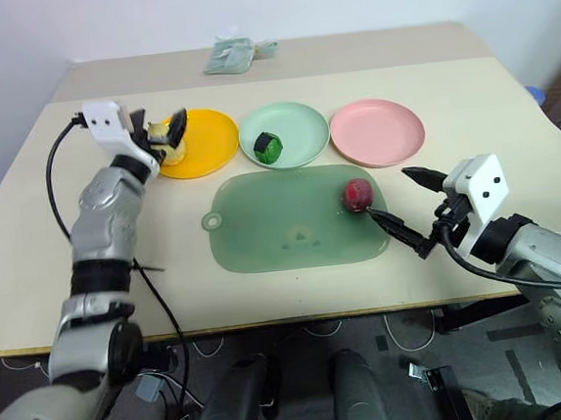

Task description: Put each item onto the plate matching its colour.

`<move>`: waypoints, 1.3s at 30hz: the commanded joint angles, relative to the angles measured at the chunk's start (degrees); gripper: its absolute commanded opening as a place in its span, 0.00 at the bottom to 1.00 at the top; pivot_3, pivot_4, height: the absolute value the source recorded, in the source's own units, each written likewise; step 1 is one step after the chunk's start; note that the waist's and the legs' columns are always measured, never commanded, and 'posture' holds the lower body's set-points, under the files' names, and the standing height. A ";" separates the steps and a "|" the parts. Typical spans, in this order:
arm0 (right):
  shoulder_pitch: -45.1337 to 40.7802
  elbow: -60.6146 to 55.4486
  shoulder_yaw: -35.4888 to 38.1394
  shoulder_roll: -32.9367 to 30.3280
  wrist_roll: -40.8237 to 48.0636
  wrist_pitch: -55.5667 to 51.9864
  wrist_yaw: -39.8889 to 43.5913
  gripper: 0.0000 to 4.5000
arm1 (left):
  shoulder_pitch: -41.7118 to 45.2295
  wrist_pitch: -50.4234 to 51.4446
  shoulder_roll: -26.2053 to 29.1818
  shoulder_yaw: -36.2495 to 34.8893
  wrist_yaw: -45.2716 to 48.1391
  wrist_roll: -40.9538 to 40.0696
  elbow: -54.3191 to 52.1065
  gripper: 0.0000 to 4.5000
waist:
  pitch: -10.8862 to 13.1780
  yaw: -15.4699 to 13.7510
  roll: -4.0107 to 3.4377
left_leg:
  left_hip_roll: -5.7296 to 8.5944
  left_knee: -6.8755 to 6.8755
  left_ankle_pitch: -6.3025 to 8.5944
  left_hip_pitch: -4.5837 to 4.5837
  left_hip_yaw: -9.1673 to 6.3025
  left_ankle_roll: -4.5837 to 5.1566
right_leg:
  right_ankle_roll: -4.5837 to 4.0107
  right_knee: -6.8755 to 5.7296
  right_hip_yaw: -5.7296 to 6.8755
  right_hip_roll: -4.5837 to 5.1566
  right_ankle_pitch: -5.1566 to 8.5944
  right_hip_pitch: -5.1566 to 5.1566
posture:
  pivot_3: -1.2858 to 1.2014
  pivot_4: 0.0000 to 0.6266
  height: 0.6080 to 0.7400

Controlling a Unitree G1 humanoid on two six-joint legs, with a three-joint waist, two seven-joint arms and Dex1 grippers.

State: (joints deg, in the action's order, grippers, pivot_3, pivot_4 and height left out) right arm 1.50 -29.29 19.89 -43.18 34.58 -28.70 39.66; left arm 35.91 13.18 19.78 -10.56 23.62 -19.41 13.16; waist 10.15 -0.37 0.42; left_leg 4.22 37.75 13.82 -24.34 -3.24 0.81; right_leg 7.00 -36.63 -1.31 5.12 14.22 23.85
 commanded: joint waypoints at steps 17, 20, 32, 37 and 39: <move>-20.28 28.64 -14.20 6.53 -10.91 8.01 4.98 1.00 | -35.46 12.66 28.86 -8.06 36.87 -22.43 -43.25 0.99 | -0.05 -0.24 -0.19 | -0.07 -0.61 -0.05 0.30 0.02 -0.07 | -0.35 0.51 0.07 0.05 0.03 -0.20 | 0.52 0.24 1.00; -21.73 31.97 -15.09 7.19 -12.35 9.00 5.57 1.00 | -36.69 13.16 28.29 -8.52 35.41 -23.18 -45.16 0.99 | -0.05 -0.28 -0.20 | -0.09 -0.61 -0.07 0.31 0.01 -0.10 | -0.37 0.50 0.07 0.03 0.04 -0.22 | 0.52 0.24 1.00; -24.71 39.16 -17.03 8.89 -14.86 9.35 8.43 1.00 | -38.32 14.47 28.25 -7.42 33.02 -25.40 -48.75 0.99 | -0.04 -0.16 -0.21 | -0.08 -0.63 -0.07 0.39 0.02 -0.09 | -0.37 0.51 0.07 0.02 0.04 -0.27 | 0.52 0.24 1.00; -23.98 34.89 -16.44 9.33 -14.03 6.80 7.51 0.61 | -37.93 14.71 28.07 -6.66 32.45 -25.58 -49.04 1.00 | -0.04 -0.16 -0.22 | -0.09 -0.64 -0.07 0.40 0.02 -0.10 | -0.36 0.51 0.06 0.01 0.04 -0.27 | 0.52 0.24 1.00; -23.96 32.78 -15.85 9.42 -13.54 5.79 7.03 0.51 | -37.48 14.69 27.94 -6.08 32.02 -25.33 -48.73 1.00 | -0.04 -0.23 -0.22 | -0.09 -0.64 -0.07 0.40 0.02 -0.10 | -0.37 0.51 0.06 0.01 0.04 -0.27 | 0.52 0.24 1.00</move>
State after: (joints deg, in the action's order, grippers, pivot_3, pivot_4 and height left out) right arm -22.02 7.07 2.55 -33.92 19.67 -22.46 47.05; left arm -2.33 28.17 47.88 -16.52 56.03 -44.30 -34.17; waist 10.12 -0.60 0.20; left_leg 4.13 37.11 13.75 -23.95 -3.23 0.71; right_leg 6.63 -36.12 -1.25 5.13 14.26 23.58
